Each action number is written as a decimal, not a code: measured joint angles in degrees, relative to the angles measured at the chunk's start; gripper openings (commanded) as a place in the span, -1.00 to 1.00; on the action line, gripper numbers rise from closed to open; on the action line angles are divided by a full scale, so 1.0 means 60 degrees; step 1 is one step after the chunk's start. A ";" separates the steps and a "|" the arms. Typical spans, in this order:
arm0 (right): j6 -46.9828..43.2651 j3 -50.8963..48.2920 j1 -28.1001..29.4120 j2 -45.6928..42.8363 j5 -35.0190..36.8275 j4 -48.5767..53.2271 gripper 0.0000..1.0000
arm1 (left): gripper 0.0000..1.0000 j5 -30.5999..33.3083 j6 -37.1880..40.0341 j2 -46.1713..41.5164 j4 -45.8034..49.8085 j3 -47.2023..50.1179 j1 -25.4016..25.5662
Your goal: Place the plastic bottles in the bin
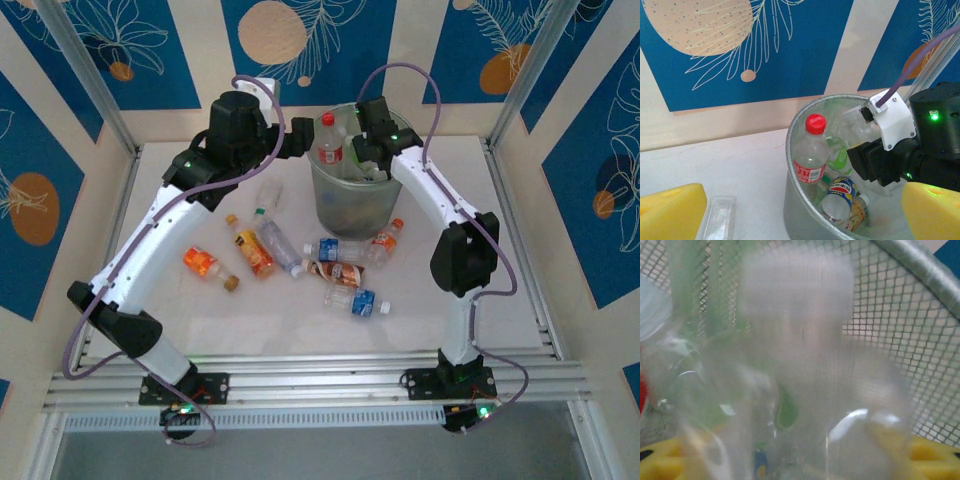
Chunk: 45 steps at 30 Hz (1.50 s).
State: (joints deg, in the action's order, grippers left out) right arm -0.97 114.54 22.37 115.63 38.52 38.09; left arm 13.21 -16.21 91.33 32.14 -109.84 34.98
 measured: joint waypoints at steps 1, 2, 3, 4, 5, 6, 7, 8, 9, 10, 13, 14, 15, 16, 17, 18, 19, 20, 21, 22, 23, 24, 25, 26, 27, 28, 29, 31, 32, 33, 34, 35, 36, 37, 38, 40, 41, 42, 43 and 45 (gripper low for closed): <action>-0.0025 0.0091 0.0000 0.0004 0.0022 0.0076 0.53 | 0.99 0.0000 0.0000 0.0000 0.0000 0.0015 0.0000; -0.0055 0.0168 0.0000 0.0000 0.0055 0.0109 0.55 | 0.99 0.0004 0.0000 0.0000 0.0004 0.0015 -0.0004; -0.0087 0.0273 0.0000 0.0000 0.0098 0.0146 0.57 | 0.99 0.0004 0.0000 0.0000 0.0000 0.0018 -0.0004; -0.0120 0.0375 0.0000 0.0000 0.0138 0.0175 0.57 | 0.99 0.0004 0.0000 0.0000 0.0000 0.0029 -0.0004; -0.0131 0.0455 0.0000 0.0000 0.0193 0.0208 0.57 | 0.99 0.0011 0.0000 -0.0007 0.0004 0.0040 -0.0007; -0.0153 0.0550 0.0000 0.0000 0.0266 0.0248 0.57 | 0.99 0.0029 0.0000 -0.0018 0.0000 0.0062 -0.0007; -0.0186 0.0630 0.0015 0.0000 0.0328 0.0273 0.58 | 0.99 0.0033 0.0000 -0.0025 0.0000 0.0087 -0.0015; -0.0208 0.0688 0.0025 0.0000 0.0372 0.0288 0.58 | 0.99 0.0036 0.0000 -0.0029 -0.0004 0.0106 -0.0018; -0.0244 0.0743 0.0029 0.0000 0.0415 0.0302 0.58 | 0.99 0.0051 0.0000 -0.0033 0.0000 0.0127 -0.0022; -0.0277 0.0780 0.0044 0.0000 0.0463 0.0306 0.58 | 0.99 0.0062 0.0000 -0.0033 0.0000 0.0142 -0.0025; -0.0346 0.0823 0.0095 0.0000 0.0550 0.0317 0.57 | 0.99 0.0066 0.0000 -0.0036 -0.0004 0.0175 -0.0044; -0.0350 0.0838 0.0117 0.0000 0.0554 0.0339 0.58 | 0.99 0.0069 0.0000 -0.0036 -0.0004 0.0175 -0.0047; -0.0350 0.0852 0.0149 -0.0004 0.0554 0.0357 0.57 | 0.99 0.0069 0.0000 -0.0036 -0.0004 0.0175 -0.0055; -0.0350 0.0882 0.0186 -0.0004 0.0554 0.0390 0.57 | 0.99 0.0069 0.0000 -0.0044 -0.0004 0.0175 -0.0058; -0.0350 0.0900 0.0219 -0.0004 0.0546 0.0415 0.57 | 0.99 0.0069 0.0000 -0.0047 0.0000 0.0178 -0.0062; -0.0346 0.0914 0.0266 -0.0029 0.0546 0.0459 0.58 | 0.99 0.0069 0.0000 -0.0051 0.0000 0.0178 -0.0066; -0.0346 0.0925 0.0310 -0.0076 0.0539 0.0539 0.58 | 0.99 0.0066 0.0000 -0.0062 0.0000 0.0178 -0.0076; -0.0342 0.0933 0.0346 -0.0135 0.0521 0.0623 0.57 | 0.99 0.0069 0.0000 -0.0076 0.0000 0.0204 -0.0080; -0.0339 0.0947 0.0390 -0.0233 0.0506 0.0721 0.58 | 0.99 0.0066 0.0000 -0.0127 0.0004 0.0280 -0.0098; -0.0328 0.0962 0.0433 -0.0346 0.0495 0.0820 0.61 | 0.99 0.0066 0.0000 -0.0189 0.0004 0.0390 -0.0113; -0.0295 0.0973 0.0470 -0.0477 0.0477 0.0896 0.62 | 0.99 0.0069 0.0000 -0.0237 0.0007 0.0492 -0.0131; -0.0226 0.1005 0.0510 -0.0652 0.0474 0.1016 0.63 | 0.99 0.0066 -0.0004 -0.0306 0.0004 0.0634 -0.0157; -0.0149 0.1038 0.0543 -0.0827 0.0463 0.1107 0.64 | 0.99 0.0066 -0.0007 -0.0401 0.0000 0.0820 -0.0197; -0.0080 0.1045 0.0583 -0.1005 0.0441 0.1180 0.66 | 0.99 0.0066 -0.0018 -0.0474 0.0004 0.0980 -0.0229; 0.0025 0.1049 0.0630 -0.1249 0.0441 0.1319 0.68 | 0.99 0.0069 -0.0047 -0.0576 0.0011 0.1180 -0.0273; 0.0117 0.1049 0.0667 -0.1464 0.0441 0.1439 0.70 | 0.99 0.0069 -0.0073 -0.0652 0.0018 0.1344 -0.0321; 0.0237 0.1049 0.0718 -0.1683 0.0448 0.1545 0.73 | 0.99 0.0076 -0.0084 -0.0732 0.0007 0.1504 -0.0368; 0.0510 0.1045 0.0834 -0.2138 0.0484 0.1854 0.78 | 0.99 0.0124 -0.0171 -0.0973 0.0015 0.1912 -0.0488; 0.0681 0.1027 0.0903 -0.2371 0.0514 0.2018 0.81 | 0.99 0.0153 -0.0229 -0.1100 0.0015 0.2124 -0.0543; 0.0885 0.0951 0.0984 -0.2630 0.0528 0.2175 0.87 | 0.99 0.0186 -0.0299 -0.1279 0.0011 0.2390 -0.0601; 0.1060 0.0812 0.1064 -0.2889 0.0543 0.2335 0.95 | 0.99 0.0229 -0.0364 -0.1457 0.0033 0.2652 -0.0652; 0.1206 0.0616 0.1144 -0.3151 0.0554 0.2433 0.99 | 0.99 0.0255 -0.0459 -0.1639 0.0036 0.2914 -0.0699; 0.1413 0.0302 0.1235 -0.3490 0.0557 0.2572 0.98 | 0.99 0.0295 -0.0550 -0.1861 0.0044 0.3220 -0.0754; 0.1625 -0.0087 0.1330 -0.3869 0.0557 0.2718 0.99 | 0.99 0.0324 -0.0667 -0.2124 0.0062 0.3585 -0.0831; 0.1796 -0.0415 0.1392 -0.4160 0.0550 0.2830 0.99 | 0.99 0.0339 -0.0776 -0.2339 0.0055 0.3887 -0.0900; 0.2259 -0.1282 0.1508 -0.4889 0.0510 0.3075 0.98 | 0.99 0.0372 -0.1082 -0.2918 0.0095 0.4707 -0.1133; 0.2444 -0.1676 0.1541 -0.5202 0.0477 0.3140 0.99 | 0.99 0.0386 -0.1239 -0.3129 0.0157 0.5020 -0.1246; 0.2674 -0.2153 0.1552 -0.5584 0.0430 0.3224 0.99 | 0.99 0.0390 -0.1406 -0.3373 0.0226 0.5391 -0.1388; 0.2907 -0.2619 0.1552 -0.5967 0.0386 0.3326 0.99 | 0.99 0.0390 -0.1588 -0.3621 0.0295 0.5792 -0.1545; 0.3286 -0.3395 0.1548 -0.6597 0.0288 0.3446 0.98 | 0.99 0.0386 -0.2011 -0.4022 0.0415 0.6521 -0.1821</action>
State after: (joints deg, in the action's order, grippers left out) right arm 18.74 94.17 31.66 76.05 40.25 58.76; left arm 15.53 -28.27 67.20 34.63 -70.72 24.05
